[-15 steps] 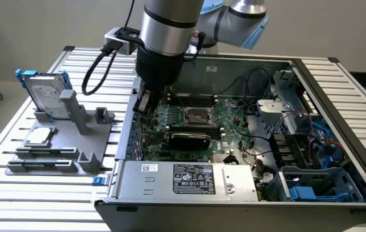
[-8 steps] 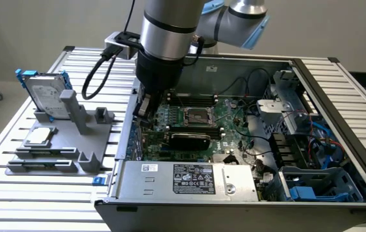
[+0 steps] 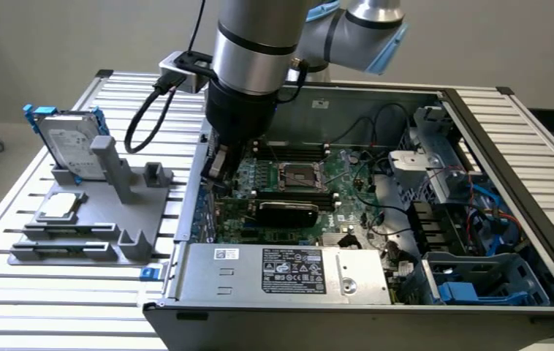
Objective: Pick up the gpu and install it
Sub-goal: 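Press down on the gpu until it lock into place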
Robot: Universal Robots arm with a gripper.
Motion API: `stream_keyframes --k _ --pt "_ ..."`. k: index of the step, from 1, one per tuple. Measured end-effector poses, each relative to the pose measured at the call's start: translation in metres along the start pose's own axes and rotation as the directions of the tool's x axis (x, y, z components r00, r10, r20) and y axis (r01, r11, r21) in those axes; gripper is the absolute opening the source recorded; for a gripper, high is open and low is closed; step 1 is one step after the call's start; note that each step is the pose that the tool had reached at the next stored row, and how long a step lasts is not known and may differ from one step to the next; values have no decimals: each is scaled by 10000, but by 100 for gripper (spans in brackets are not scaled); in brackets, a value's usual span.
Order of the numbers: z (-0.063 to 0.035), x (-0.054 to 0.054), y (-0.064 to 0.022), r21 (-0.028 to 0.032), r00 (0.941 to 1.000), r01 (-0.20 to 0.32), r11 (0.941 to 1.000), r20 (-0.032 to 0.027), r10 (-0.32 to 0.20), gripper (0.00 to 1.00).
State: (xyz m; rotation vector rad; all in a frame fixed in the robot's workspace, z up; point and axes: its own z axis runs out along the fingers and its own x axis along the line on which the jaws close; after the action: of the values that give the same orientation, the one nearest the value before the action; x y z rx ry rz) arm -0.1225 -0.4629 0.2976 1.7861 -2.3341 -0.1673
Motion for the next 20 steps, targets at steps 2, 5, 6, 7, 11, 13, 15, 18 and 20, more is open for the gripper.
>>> stream_keyframes --k 2,5,6,7,11,13,15,18,20 --pt "6 0 4 -8 10000 -88 10000 19 88 11" --pt "10 1 10 -21 9997 -231 9997 50 231 11" --pt "12 2 12 -25 9996 -276 9996 60 277 11" --pt "12 2 13 -29 9995 -315 9995 67 316 11" --pt "13 0 15 -36 9992 -389 9992 83 389 11" --pt "13 -3 16 -35 9992 -392 9992 80 393 11" --pt "10 -5 17 -32 9992 -395 9992 69 396 11" --pt "-2 -8 21 -27 9992 -401 9992 49 401 11" --pt "-7 -16 25 -24 9992 -402 9992 46 403 11"
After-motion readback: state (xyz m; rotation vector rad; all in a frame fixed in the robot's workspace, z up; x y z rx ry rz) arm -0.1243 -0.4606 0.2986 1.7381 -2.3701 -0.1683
